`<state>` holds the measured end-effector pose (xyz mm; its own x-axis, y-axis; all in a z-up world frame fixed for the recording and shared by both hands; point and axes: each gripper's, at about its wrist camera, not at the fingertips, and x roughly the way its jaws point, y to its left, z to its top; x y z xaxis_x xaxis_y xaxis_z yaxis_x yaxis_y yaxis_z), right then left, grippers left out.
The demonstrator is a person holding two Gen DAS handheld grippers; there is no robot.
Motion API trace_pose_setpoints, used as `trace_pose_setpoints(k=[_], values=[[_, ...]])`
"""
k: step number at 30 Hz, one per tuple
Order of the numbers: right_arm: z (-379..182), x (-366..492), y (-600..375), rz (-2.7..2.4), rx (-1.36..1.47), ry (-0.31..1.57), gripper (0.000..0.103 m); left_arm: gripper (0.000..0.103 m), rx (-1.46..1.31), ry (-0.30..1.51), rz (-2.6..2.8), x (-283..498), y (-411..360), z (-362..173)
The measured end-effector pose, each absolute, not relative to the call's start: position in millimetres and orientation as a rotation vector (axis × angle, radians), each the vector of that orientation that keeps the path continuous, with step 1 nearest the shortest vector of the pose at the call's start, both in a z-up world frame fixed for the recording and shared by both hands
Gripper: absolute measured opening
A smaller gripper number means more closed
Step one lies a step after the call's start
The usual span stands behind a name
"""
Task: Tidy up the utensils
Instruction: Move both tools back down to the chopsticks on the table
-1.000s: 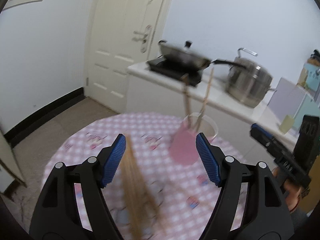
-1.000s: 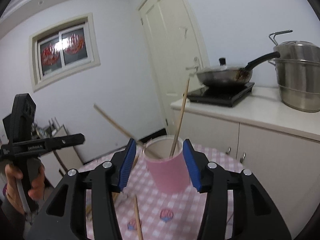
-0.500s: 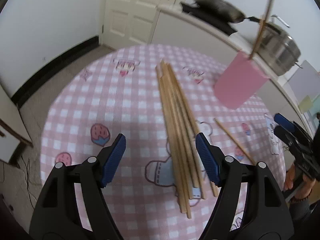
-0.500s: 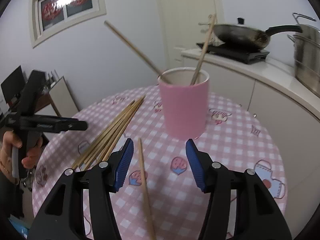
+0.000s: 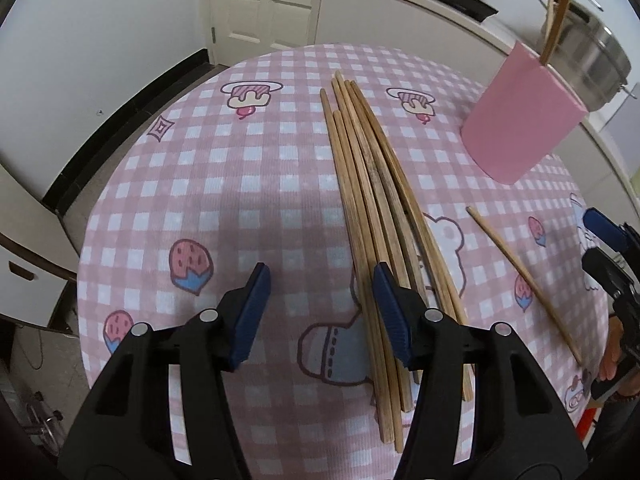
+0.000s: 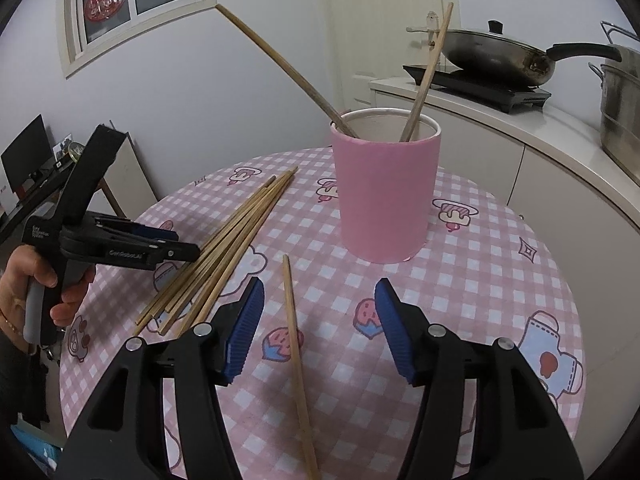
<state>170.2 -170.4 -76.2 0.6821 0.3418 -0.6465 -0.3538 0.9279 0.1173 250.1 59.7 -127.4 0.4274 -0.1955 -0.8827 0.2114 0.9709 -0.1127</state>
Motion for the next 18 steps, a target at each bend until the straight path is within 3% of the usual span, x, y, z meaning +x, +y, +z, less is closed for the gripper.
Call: trace_pose_setpoints(k=[18], values=[[-75,167,-173,0.394,-0.035,0.734,0.058,0.054,0.057,1.124,-0.111,258,73,-128]])
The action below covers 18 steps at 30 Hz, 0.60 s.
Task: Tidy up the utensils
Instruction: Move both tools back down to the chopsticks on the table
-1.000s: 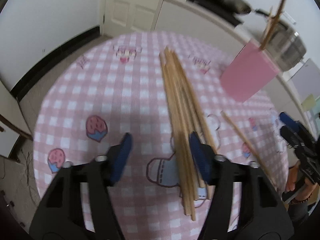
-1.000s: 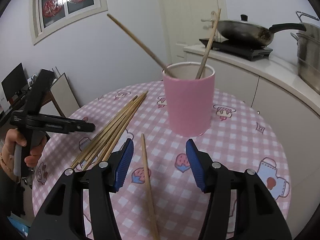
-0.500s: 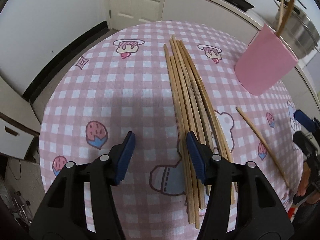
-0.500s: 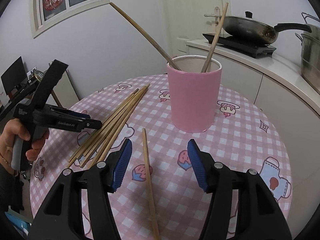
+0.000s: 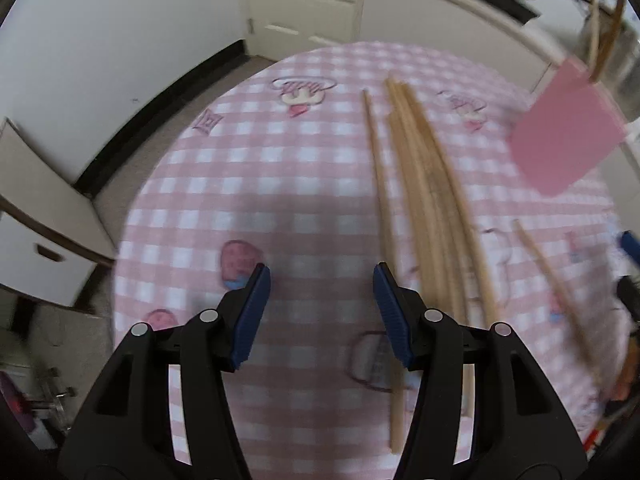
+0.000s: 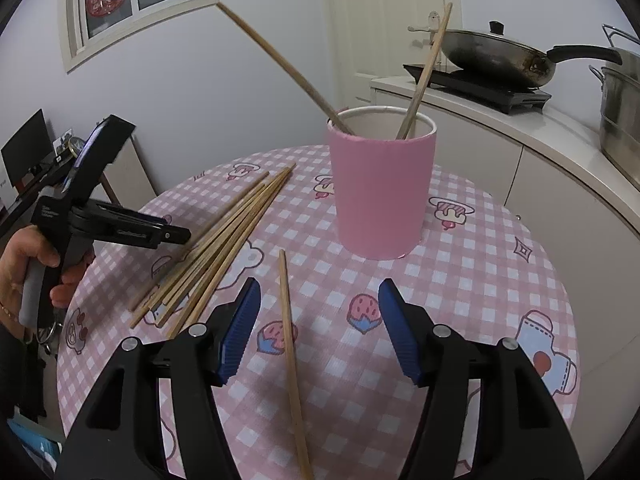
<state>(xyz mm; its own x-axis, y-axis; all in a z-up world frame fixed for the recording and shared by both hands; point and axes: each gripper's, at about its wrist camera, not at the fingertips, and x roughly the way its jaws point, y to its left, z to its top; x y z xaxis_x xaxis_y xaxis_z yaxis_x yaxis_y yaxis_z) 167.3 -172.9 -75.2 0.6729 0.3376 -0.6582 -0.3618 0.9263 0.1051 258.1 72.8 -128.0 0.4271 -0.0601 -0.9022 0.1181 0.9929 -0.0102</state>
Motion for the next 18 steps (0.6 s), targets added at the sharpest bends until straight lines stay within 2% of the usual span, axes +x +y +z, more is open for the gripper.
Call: trace_pose_setpoints(k=[10,18], values=[[-78,169,-167,0.404,-0.049,0.753,0.058,0.054,-0.067,1.096,-0.18,260,84,-110],[-81,169,-168,0.404,-0.048,0.763,0.058,0.054,-0.002,1.125,-0.193,267,62,-123]])
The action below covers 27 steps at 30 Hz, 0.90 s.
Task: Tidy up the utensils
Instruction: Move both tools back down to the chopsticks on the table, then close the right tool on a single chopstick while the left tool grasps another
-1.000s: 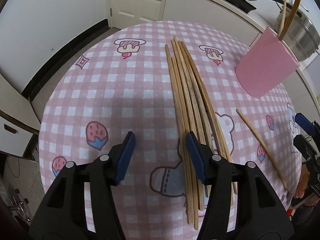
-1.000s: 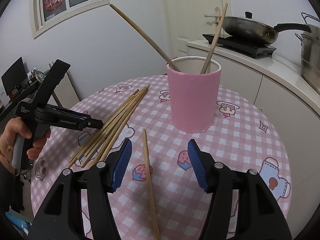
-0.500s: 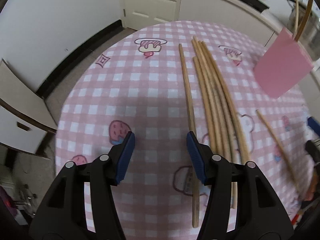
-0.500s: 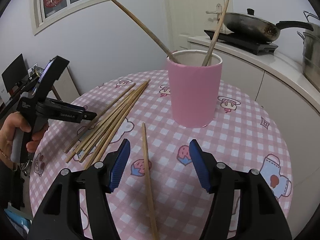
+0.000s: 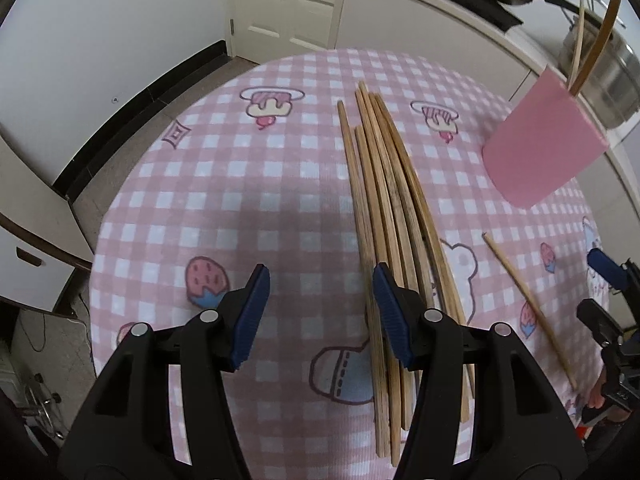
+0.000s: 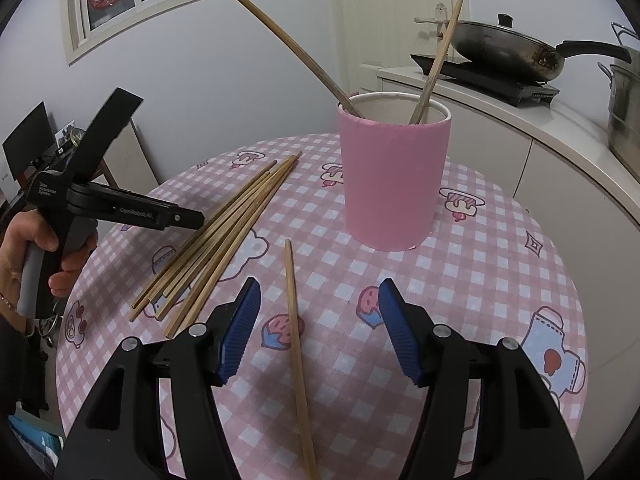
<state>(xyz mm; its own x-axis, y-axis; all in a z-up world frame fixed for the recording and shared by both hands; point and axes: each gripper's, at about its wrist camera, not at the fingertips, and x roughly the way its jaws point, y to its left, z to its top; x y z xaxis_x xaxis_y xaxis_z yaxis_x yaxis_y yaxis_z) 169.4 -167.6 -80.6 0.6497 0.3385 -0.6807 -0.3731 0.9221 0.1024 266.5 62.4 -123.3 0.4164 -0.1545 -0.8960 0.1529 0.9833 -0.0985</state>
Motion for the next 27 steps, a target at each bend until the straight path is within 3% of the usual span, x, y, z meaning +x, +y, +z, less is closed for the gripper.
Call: trace_pose_setpoints(k=[11,13,15,17,19,27], values=[[-88,177,-167,0.394,-0.064,0.808,0.058,0.053,-0.023,1.135,-0.196,282,63,-125],[-93,181,-164,0.404,-0.069,0.835,0.058,0.049,-0.044,1.138,-0.192,289,65,-124],[-96,184,-159,0.401,-0.094,0.856,0.058,0.035,-0.067,1.141,-0.214,293,66,-124],[-100,186,-153,0.403,-0.13,0.877,0.058,0.032,-0.074,1.145,-0.227,294,65,-124],[-102,186,-147,0.417,-0.16,0.888,0.058,0.022,-0.079,1.137,-0.26,292,64,-123],[-112,185,-131,0.442,-0.267,0.952,0.026,0.013,-0.101,1.106,-0.28,277,65,-125]])
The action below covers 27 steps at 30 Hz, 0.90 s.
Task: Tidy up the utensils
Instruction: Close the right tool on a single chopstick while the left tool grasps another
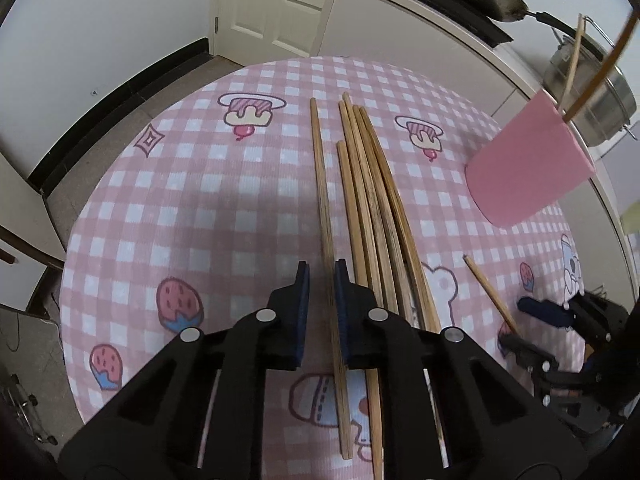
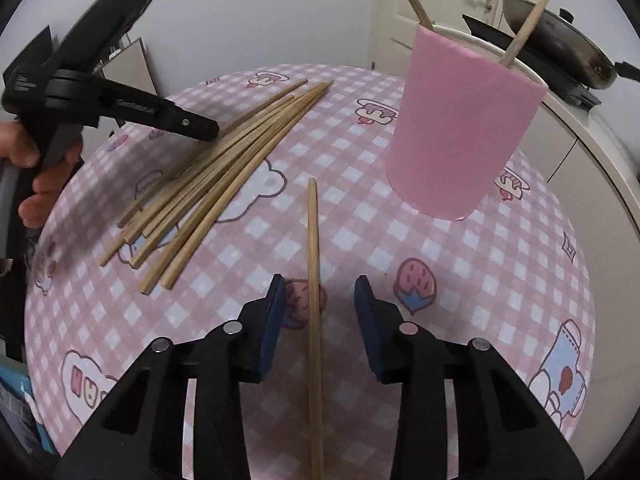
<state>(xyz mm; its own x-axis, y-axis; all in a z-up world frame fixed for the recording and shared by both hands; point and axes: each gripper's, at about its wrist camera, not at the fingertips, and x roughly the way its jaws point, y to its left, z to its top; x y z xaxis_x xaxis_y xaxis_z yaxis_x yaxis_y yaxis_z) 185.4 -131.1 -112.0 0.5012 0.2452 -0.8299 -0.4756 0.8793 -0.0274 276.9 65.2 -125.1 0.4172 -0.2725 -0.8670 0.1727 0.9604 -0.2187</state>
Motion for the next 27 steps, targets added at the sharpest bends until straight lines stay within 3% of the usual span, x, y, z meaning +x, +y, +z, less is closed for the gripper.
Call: trace_pose_setpoints(k=[3,4,18,27], values=[[-111,185,-132,0.437,-0.267,0.962,0.006,0.011,-0.115,1.106,-0.317,270,70,-127],[-111,185,-132,0.439,-0.268,0.963,0.004,0.011,-0.124,1.119,-0.327,266,72,-130],[-108,157,-151,0.465,-0.234,1.021,0.004,0.007,-0.067,1.097,-0.339,200,86,-128],[-108,167,-144,0.471,-0.208,1.031,0.005,0.008,-0.163,1.147,-0.337,243,89,-127]])
